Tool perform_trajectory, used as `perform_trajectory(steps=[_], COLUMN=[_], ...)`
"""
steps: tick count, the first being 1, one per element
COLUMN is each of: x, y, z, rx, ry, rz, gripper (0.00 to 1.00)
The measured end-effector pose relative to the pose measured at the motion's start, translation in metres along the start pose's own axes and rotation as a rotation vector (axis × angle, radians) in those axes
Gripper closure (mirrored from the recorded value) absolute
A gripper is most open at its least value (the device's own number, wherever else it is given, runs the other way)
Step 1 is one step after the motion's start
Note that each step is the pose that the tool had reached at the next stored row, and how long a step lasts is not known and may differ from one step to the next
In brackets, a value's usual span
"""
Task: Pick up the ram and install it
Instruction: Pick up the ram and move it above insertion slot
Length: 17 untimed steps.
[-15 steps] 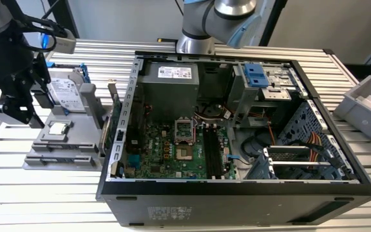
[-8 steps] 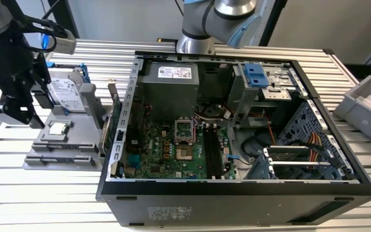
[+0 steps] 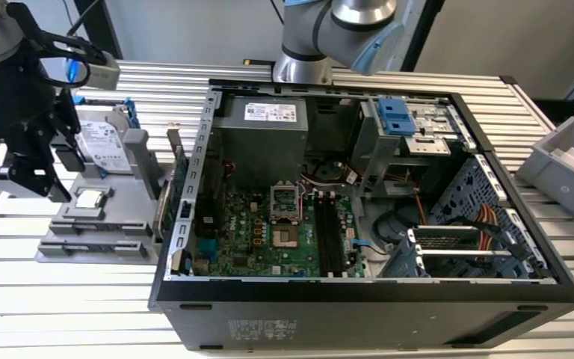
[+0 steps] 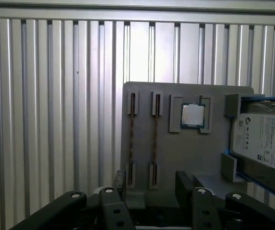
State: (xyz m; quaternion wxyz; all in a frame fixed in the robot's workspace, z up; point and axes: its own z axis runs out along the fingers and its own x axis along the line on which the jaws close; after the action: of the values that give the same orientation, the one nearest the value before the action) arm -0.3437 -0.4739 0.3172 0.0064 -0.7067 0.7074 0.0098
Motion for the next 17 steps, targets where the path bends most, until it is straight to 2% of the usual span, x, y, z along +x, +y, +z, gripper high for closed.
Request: perform_trajectory(steps=[8,17], x=[0.0001,0.0001], y=[-0.0001,0.0000], z=[0.0055,0.0066], rx=[-0.0001,0.0002], ry=[0.0011,0.0010], rz=[0.000,0.000], gripper=[0.00,0.00])
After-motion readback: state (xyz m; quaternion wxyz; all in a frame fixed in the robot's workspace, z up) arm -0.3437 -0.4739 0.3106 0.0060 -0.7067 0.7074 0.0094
